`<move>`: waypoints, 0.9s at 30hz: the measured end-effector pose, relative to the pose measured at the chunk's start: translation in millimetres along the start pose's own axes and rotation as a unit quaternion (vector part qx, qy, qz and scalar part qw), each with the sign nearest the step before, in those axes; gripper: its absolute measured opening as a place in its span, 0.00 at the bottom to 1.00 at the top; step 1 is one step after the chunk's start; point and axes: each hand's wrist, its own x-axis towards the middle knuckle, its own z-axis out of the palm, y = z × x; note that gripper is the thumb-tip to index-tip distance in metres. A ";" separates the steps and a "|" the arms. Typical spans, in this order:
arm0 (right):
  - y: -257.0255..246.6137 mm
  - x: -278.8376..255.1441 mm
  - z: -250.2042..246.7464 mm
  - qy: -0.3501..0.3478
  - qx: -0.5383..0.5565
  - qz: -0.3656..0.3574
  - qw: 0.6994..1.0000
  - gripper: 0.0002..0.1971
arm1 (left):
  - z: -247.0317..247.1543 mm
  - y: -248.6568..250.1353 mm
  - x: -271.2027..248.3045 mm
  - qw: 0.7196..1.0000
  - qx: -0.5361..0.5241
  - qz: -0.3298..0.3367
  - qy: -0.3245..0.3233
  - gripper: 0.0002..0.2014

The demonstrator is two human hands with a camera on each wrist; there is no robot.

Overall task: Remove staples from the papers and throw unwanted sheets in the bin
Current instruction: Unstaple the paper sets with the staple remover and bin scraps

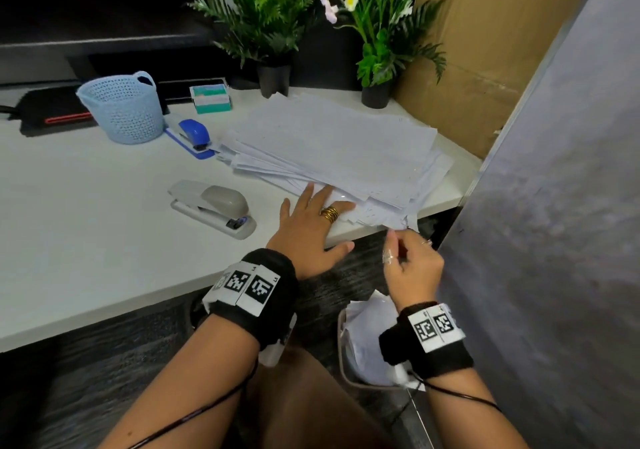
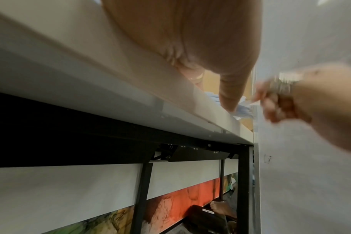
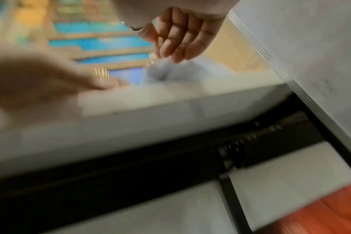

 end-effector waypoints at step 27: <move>-55.6 108.5 -5.6 -0.136 -0.004 -0.007 0.991 0.07 | -8.7 -2.3 -10.6 0.975 -0.197 0.004 0.103 0.26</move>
